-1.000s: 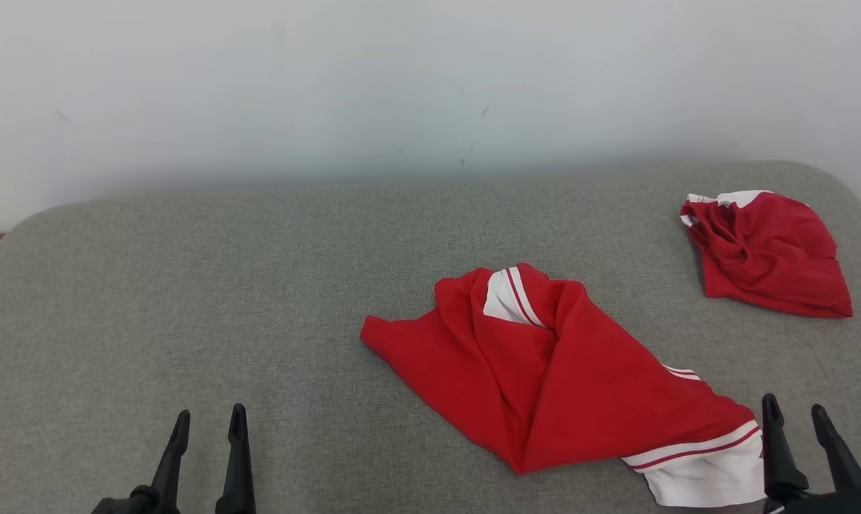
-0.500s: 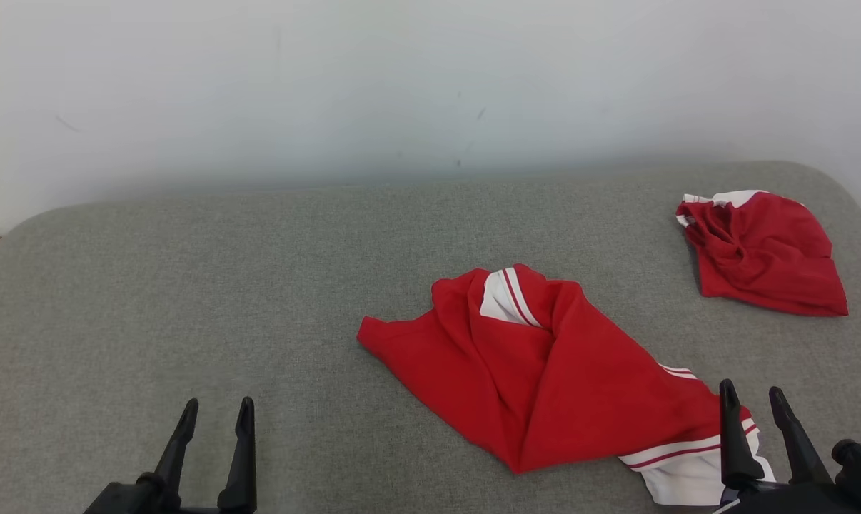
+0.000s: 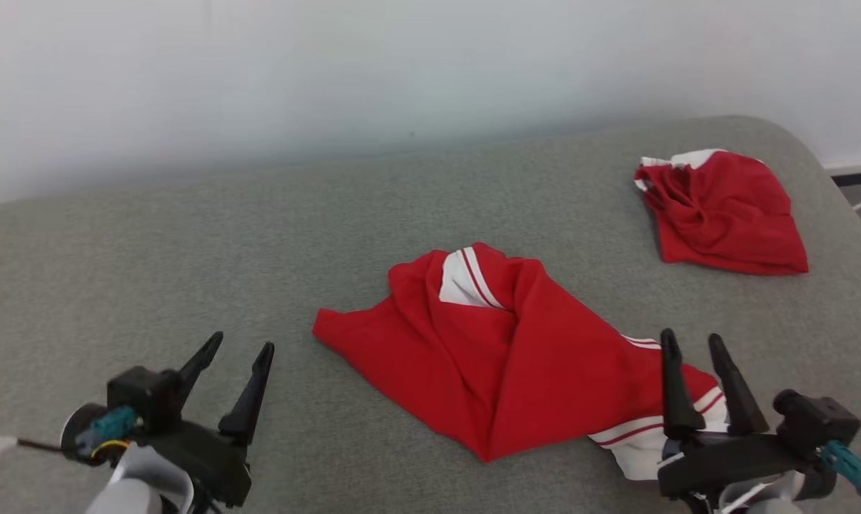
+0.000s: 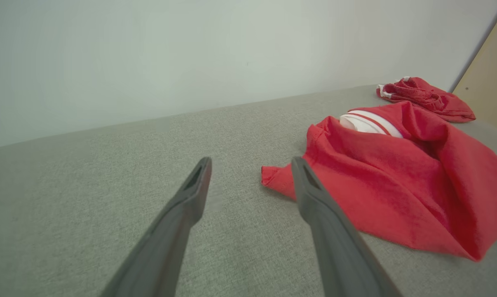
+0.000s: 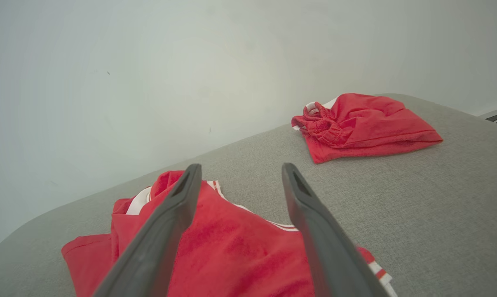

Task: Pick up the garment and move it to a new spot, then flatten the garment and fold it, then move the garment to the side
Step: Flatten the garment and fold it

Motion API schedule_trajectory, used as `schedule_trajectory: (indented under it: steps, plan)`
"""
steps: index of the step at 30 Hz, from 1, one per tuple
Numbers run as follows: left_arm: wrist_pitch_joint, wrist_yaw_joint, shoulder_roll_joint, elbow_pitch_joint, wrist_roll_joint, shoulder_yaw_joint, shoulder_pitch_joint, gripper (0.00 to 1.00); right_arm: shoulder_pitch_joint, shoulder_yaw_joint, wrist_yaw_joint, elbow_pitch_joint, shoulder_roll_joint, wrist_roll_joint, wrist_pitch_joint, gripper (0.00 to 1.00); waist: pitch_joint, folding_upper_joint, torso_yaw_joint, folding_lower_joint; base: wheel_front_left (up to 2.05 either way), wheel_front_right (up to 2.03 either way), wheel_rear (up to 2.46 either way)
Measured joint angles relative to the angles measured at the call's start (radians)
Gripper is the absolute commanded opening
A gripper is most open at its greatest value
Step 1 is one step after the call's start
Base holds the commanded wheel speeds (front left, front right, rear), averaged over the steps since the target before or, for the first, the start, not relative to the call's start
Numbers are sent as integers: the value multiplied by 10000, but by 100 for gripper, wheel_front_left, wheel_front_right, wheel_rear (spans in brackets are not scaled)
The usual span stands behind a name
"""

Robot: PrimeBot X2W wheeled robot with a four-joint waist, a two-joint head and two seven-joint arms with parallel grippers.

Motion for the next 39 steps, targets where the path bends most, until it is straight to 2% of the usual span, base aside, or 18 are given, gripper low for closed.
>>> schedule_trajectory:
  steps: [7, 13, 22, 31, 32, 33, 39]
  plan:
    - [895, -8, 1181, 585, -1948, -1601, -1252, 100, -556, 577, 0, 658, 159, 209, -311, 100, 308, 0, -684, 0, 0, 0, 0]
    - [1373, -8, 2219, 1202, -3014, -3196, -2158, 100, -938, 838, 0, 1039, 184, 405, -430, 100, 550, 1, -1361, 0, 0, 0, 0]
    - [1373, -8, 2719, 2253, -3668, -4730, -3247, 100, -1203, 1034, 0, 1087, 297, 525, -468, 100, 1007, 0, -1982, 0, 0, 0, 0]
    - [1436, -8, 2899, 3258, -4533, -5753, -3623, 100, -1243, 949, 0, 1066, 345, 525, -470, 100, 1297, 1, -2328, -1, 0, 0, 0]
    - [1459, -8, 2901, 3312, -4598, -5866, -3678, 45, -1247, 947, 0, 1064, 347, 525, -470, 100, 1307, 0, -2337, -1, 0, 0, 0]
    - [1429, -8, 2894, 3333, -4759, -5925, -3737, 0, -1254, 938, 0, 1057, 347, 525, -470, 100, 1311, 0, -2335, -1, 0, 0, 0]
    - [940, -8, 2834, 3260, -5051, -6466, -3994, 0, -1224, 821, 0, 1020, 313, 518, -470, 100, 1251, 1, -2104, -1, 0, 0, 0]
